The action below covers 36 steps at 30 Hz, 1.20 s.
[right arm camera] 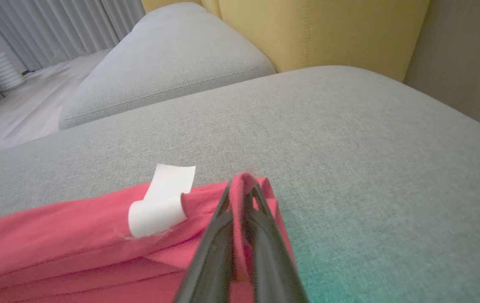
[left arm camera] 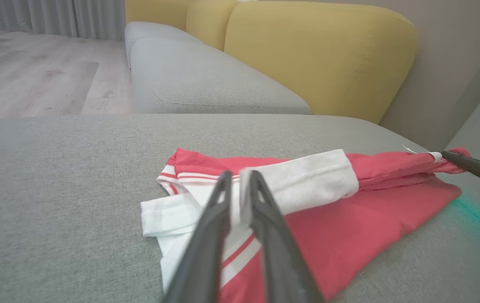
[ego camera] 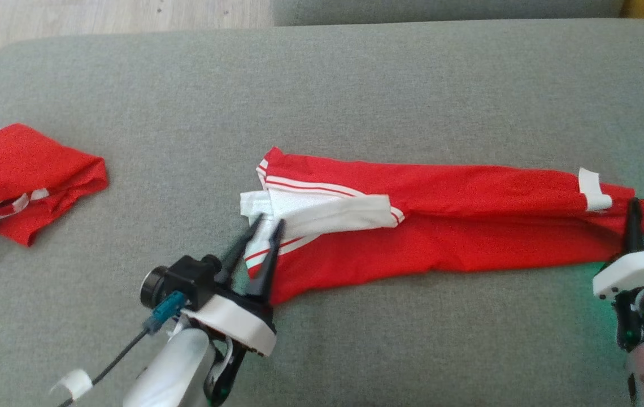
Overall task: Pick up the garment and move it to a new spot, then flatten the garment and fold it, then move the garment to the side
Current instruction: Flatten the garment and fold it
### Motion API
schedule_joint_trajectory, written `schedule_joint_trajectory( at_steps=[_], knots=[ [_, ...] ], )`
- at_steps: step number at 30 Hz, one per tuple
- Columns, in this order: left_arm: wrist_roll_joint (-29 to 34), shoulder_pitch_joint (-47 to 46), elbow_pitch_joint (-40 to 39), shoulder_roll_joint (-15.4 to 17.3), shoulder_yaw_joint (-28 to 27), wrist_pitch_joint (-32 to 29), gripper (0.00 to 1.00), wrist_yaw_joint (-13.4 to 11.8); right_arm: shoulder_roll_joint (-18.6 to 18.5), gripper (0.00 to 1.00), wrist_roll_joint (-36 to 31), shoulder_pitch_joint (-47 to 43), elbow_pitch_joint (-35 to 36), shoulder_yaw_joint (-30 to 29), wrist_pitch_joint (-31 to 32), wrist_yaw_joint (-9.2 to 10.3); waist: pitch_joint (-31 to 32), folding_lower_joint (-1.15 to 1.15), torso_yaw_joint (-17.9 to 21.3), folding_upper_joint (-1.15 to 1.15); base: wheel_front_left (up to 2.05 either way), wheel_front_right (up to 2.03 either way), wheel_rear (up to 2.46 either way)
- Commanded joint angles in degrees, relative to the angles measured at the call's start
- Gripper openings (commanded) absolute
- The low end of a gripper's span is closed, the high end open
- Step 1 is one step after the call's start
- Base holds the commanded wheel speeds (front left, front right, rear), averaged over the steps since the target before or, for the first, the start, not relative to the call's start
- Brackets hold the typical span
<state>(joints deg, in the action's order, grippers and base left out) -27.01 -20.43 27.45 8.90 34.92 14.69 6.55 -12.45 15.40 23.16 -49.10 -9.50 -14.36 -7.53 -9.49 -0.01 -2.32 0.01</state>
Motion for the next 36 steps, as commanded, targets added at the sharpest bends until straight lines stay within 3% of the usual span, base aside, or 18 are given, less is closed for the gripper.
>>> schedule_joint_trajectory(
  at_steps=[1, 10, 17, 29, 36],
  knots=[
    [1.96, -0.66, -1.65, -0.48, -4.59, 0.30, 1.00, -0.22, -0.18, 1.00, -1.15, 0.27, 2.16, -0.04, -0.63, 0.04, 0.34, 0.01, 0.03, -0.01, 0.00, 0.00, 0.00],
    [13.82, 9.96, -7.24, -3.86, -16.75, 0.30, 1.00, -6.83, 6.45, 1.00, -7.17, -6.73, 17.98, -6.59, -0.63, 0.04, 3.80, 0.01, 1.12, -0.01, 0.00, 0.00, 0.00],
    [20.09, 17.51, -10.17, -4.99, -20.34, 0.30, 1.00, -9.75, 8.96, 1.00, -11.53, -12.82, 19.01, -6.49, -0.63, 0.04, 7.69, 0.01, 1.41, -0.01, 0.00, 0.00, 0.00],
    [21.31, 22.11, -10.90, -5.85, -23.35, 0.30, 1.00, -10.00, 9.55, 1.00, -12.66, -14.96, 17.97, -4.27, -0.63, 0.04, 8.95, 0.01, 1.68, -0.01, 0.00, 0.00, 0.00],
    [21.77, 20.04, -10.78, -5.99, -22.58, 0.30, 1.00, -8.88, 8.00, 1.00, -12.60, -8.14, 13.28, -6.14, -0.63, 0.04, 4.56, 0.01, 0.78, -0.01, 0.00, 0.00, 0.00]
  ],
)
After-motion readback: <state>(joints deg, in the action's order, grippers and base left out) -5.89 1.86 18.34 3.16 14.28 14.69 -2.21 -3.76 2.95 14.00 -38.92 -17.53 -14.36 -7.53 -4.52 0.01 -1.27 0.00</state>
